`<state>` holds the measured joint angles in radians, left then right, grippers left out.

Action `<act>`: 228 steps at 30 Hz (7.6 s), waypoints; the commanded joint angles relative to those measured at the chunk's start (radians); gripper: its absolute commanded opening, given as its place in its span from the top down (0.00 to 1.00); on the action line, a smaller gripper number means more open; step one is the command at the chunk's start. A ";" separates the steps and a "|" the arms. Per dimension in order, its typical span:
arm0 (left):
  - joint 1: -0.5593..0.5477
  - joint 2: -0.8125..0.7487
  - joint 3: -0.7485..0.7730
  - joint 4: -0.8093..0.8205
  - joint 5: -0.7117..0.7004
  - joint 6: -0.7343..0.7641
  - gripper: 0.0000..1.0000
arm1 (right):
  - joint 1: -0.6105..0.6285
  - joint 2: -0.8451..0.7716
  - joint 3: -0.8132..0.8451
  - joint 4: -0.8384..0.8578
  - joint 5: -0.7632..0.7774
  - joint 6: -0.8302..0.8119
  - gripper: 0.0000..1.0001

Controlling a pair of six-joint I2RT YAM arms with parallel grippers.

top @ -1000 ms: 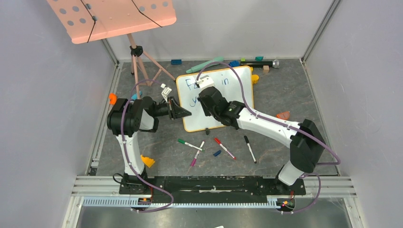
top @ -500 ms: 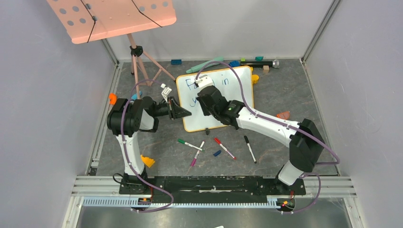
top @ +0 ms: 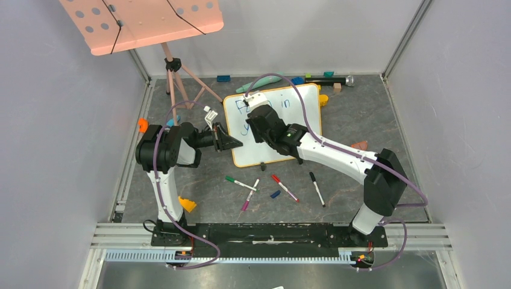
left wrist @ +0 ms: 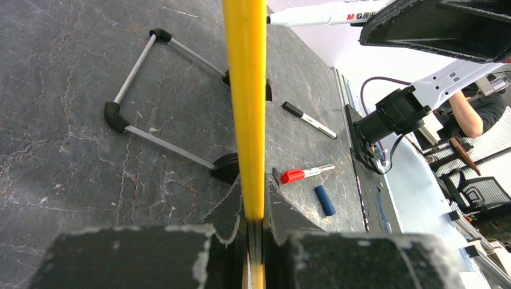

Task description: Write a sentence on the whiteboard

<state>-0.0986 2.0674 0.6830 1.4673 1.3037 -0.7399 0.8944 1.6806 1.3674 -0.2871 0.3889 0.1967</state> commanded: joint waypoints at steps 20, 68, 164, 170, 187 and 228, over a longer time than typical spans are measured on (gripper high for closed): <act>-0.011 -0.023 -0.003 0.090 0.061 0.106 0.98 | -0.014 -0.077 -0.026 0.017 0.082 -0.009 1.00; -0.009 -0.022 -0.001 0.090 0.059 0.106 0.98 | -0.008 -0.071 -0.019 0.050 0.092 -0.023 1.00; -0.009 -0.020 -0.002 0.090 0.057 0.103 0.98 | -0.058 -0.178 -0.107 0.016 0.054 0.002 1.00; -0.009 -0.022 -0.002 0.090 0.059 0.104 0.98 | -0.072 -0.171 -0.092 0.010 0.072 -0.005 1.00; -0.009 -0.021 -0.001 0.090 0.058 0.104 0.98 | -0.083 -0.124 -0.046 0.011 0.066 -0.026 1.00; -0.009 -0.020 -0.002 0.090 0.059 0.103 0.98 | -0.112 -0.174 -0.193 0.028 0.027 0.004 1.00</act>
<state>-0.0986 2.0674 0.6830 1.4666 1.3029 -0.7403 0.7891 1.5211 1.1793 -0.2897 0.4084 0.1913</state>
